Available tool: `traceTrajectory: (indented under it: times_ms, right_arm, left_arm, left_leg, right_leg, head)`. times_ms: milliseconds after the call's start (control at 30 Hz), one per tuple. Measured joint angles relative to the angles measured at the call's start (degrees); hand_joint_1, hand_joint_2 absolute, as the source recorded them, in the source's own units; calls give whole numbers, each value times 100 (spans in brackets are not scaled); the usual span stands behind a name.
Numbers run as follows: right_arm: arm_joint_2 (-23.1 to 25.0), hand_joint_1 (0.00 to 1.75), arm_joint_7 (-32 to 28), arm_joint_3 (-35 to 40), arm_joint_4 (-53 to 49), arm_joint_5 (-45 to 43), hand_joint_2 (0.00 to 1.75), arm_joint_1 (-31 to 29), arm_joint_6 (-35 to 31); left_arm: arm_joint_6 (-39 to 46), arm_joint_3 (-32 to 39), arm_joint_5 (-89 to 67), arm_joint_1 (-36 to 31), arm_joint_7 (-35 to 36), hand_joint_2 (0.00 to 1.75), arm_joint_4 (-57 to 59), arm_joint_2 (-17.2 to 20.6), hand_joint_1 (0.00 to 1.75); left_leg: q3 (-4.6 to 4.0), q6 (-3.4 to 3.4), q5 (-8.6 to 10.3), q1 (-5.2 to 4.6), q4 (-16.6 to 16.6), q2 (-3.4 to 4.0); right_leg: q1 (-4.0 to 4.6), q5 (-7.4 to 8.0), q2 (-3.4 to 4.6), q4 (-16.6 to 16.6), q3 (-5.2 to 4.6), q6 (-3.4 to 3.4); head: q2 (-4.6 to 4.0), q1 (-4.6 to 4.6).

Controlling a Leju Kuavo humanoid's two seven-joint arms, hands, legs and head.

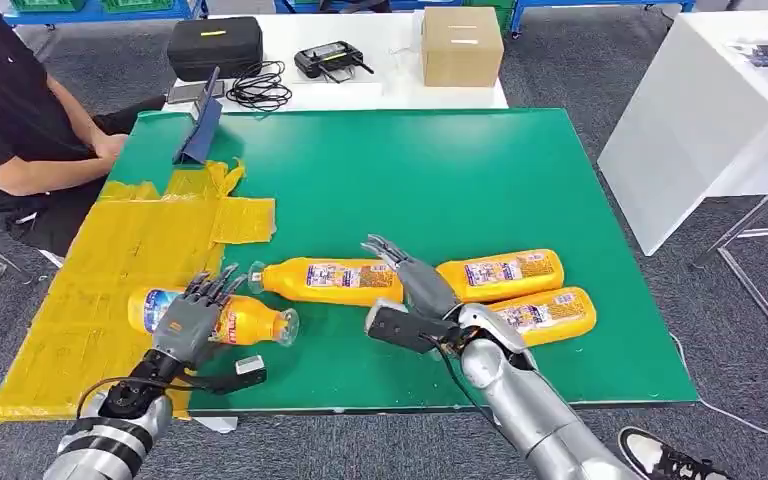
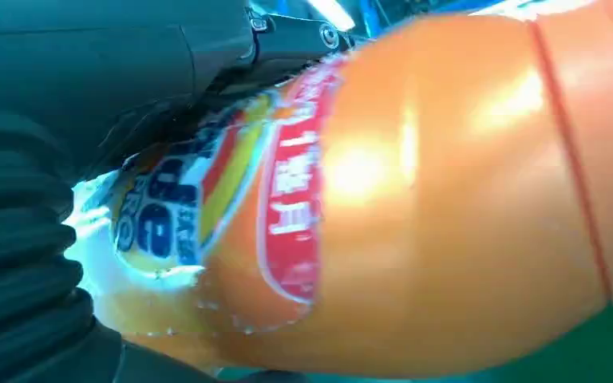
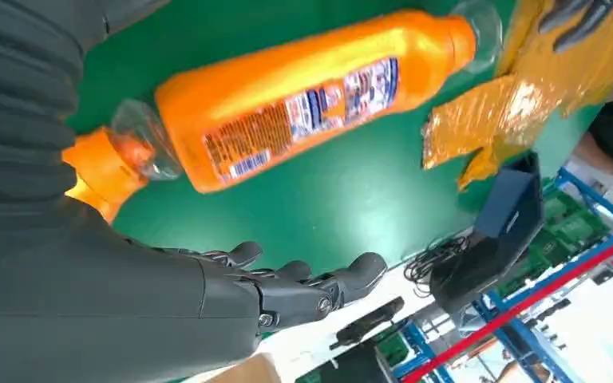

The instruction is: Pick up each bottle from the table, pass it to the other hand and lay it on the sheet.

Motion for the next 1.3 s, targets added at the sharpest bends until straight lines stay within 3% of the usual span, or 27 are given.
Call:
traceTrajectory:
  times_ms: [300,333,633,767,933,1033,1300]
  right_arm:
    - [330,0,232,-6,795,579,175,-564,-216]
    - [347,0,256,0,859,654,175,-600,-240]
    - [570,0,483,-4,1644,959,175,-1013,-227]
    - [667,0,606,-4,1956,1126,175,-1093,-269]
    - [791,0,776,-31,2366,1294,175,-1220,-256]
    - [872,0,870,-31,2509,1403,175,-1287,-256]
    - [1029,0,1062,-20,2745,1654,175,-1412,-277]
  left_arm:
    - [-288,271,472,-244,-411,175,282,260,0]
    - [-341,289,610,-244,-505,0,282,271,0]
    - [-1012,669,2168,-92,-1591,0,-226,275,0]
    - [-2071,855,3952,9,-1998,0,-777,155,0]
    - [-4639,1150,7056,71,-2076,0,-1594,-107,0]
    - [-5388,1428,7751,73,-2028,0,-1747,-293,0]
    - [-5958,1884,8166,79,-1779,0,-1898,-617,0]
  left_leg:
    - [6,-9,6,7,0,13]
    - [4,-9,6,7,0,13]
    - [-8,-9,5,6,2,17]
    - [-24,-9,5,5,4,16]
    - [-35,-9,5,5,4,15]
    - [-36,-9,4,4,4,18]
    - [-40,-10,5,4,4,17]
  right_leg:
    - [8,1,10,6,-8,-1]
    - [8,1,11,6,-9,-1]
    - [10,1,14,5,-29,-1]
    - [10,1,14,5,-45,-1]
    - [8,1,13,6,-52,-1]
    - [8,1,15,6,-57,-1]
    - [9,1,15,5,-60,-1]
  head:
    - [0,0]
    - [0,2]
    - [0,4]
    - [0,4]
    - [0,2]
    - [0,2]
    - [0,2]
